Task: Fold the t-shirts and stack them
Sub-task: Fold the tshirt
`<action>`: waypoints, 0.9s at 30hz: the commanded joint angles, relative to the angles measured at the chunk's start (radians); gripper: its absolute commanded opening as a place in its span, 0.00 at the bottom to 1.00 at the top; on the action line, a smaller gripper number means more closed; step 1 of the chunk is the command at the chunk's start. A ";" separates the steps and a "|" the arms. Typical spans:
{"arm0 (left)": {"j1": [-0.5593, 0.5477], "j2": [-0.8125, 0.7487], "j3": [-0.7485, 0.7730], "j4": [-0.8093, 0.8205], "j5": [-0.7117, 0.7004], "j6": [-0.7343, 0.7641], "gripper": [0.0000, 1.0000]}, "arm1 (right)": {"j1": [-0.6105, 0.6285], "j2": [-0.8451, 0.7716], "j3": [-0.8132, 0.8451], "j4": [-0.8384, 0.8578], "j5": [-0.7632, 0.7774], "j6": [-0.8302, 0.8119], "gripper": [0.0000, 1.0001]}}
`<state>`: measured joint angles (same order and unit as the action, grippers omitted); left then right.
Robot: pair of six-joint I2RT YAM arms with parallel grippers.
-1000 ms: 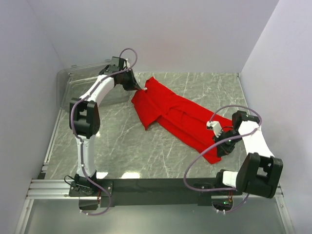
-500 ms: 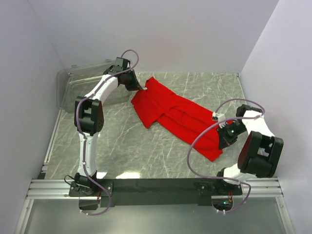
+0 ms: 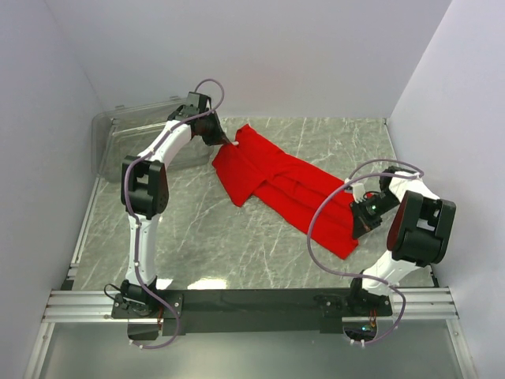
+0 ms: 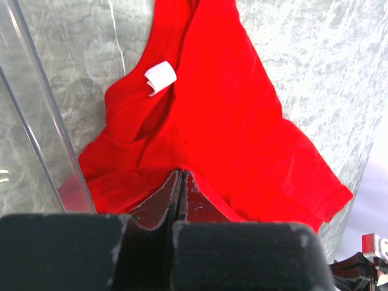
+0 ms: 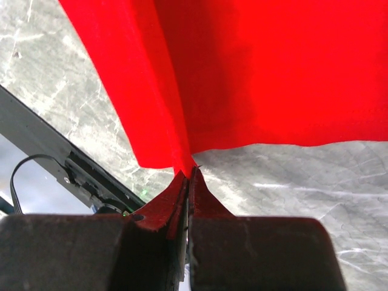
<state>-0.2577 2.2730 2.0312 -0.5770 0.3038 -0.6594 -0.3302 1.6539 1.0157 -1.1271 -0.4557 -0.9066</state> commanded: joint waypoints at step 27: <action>0.003 -0.035 0.003 0.072 -0.071 0.007 0.01 | 0.031 0.106 0.159 0.035 0.058 -0.023 0.01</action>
<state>-0.2577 2.2730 2.0312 -0.5423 0.2615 -0.6559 -0.3050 1.7638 1.1614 -1.1095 -0.4156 -0.9215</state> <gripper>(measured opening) 0.013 0.012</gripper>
